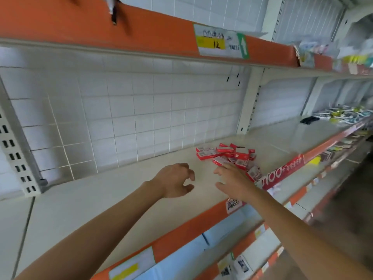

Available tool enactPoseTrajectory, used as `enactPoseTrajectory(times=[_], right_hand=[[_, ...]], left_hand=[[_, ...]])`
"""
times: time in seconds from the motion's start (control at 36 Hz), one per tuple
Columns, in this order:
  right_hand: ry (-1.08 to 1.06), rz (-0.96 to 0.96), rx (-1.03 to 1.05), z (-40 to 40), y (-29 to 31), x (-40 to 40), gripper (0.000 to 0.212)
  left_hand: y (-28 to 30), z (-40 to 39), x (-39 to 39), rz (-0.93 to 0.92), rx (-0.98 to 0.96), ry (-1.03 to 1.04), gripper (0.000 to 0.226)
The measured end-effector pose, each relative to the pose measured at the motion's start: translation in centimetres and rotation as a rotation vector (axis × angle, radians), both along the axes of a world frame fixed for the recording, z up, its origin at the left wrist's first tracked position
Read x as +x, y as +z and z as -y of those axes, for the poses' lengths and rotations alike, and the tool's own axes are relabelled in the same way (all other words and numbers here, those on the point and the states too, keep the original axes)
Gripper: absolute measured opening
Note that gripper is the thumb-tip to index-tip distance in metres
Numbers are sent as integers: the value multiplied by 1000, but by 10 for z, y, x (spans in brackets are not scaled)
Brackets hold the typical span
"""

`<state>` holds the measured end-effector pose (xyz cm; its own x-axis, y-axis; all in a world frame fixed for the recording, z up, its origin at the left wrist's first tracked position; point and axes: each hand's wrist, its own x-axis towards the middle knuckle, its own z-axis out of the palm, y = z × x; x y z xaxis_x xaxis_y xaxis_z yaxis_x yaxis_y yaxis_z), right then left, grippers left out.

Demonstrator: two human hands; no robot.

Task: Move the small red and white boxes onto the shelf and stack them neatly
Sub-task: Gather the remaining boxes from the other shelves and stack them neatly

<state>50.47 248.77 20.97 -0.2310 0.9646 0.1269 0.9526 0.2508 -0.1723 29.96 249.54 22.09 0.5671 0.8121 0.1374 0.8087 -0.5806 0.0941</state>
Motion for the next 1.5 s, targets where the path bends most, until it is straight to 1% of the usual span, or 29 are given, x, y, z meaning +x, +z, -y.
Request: enactPoseTrajectory(times=[0.08, 0.19, 0.25, 0.31, 0.36, 0.42, 0.5, 0.56, 0.64, 0.72, 0.83, 0.92, 0.97, 1.08, 1.17, 1.36, 1.5], right_hand=[[-3, 20, -26, -15, -9, 18, 43], [-35, 37, -15, -37, -7, 44, 40], [-44, 129, -9, -48, -7, 56, 39], [-66, 246, -45, -59, -7, 70, 38], [-79, 323, -111, -66, -10, 83, 46], [-70, 332, -173, -72, -11, 91, 56], [-23, 371, -194, -83, -9, 97, 53], [24, 366, -175, -87, -9, 99, 48], [142, 310, -167, -86, -10, 99, 39], [285, 222, -130, -83, -10, 91, 38], [440, 74, -18, -80, -6, 66, 45], [584, 6, 57, -75, -9, 38, 41], [667, -33, 71, -69, -14, 14, 41], [826, -84, 91, -46, -21, -37, 40], [928, -109, 101, -23, -20, -75, 42], [1091, -151, 122, 50, -10, -168, 37], [1210, -79, 128, 119, -6, -244, 39]], left_hand=[[-4, -13, 20, -21, -20, -31, 33], [-8, -28, 41, -13, -26, -37, 33], [-11, -32, 48, 11, -20, -20, 32], [-13, -35, 54, 32, -24, 2, 31], [-15, -36, 61, 30, -34, 14, 31], [-15, -38, 68, 34, -37, 40, 31], [-15, -39, 77, 52, -32, 94, 30], [-17, -37, 83, 53, -36, 122, 30], [-22, -29, 89, 54, -46, 172, 30], [-30, -17, 88, 69, -50, 243, 29], [-42, 13, 75, 133, -16, 409, 24], [-42, 45, 59, 186, 34, 542, 17], [-40, 69, 45, 202, 59, 624, 13], [-34, 118, 13, 191, 81, 775, 12], [-29, 157, -13, 185, 101, 870, 12], [-22, 252, -85, 174, 150, 1015, 12], [-17, 325, -146, 147, 150, 1084, 11]])
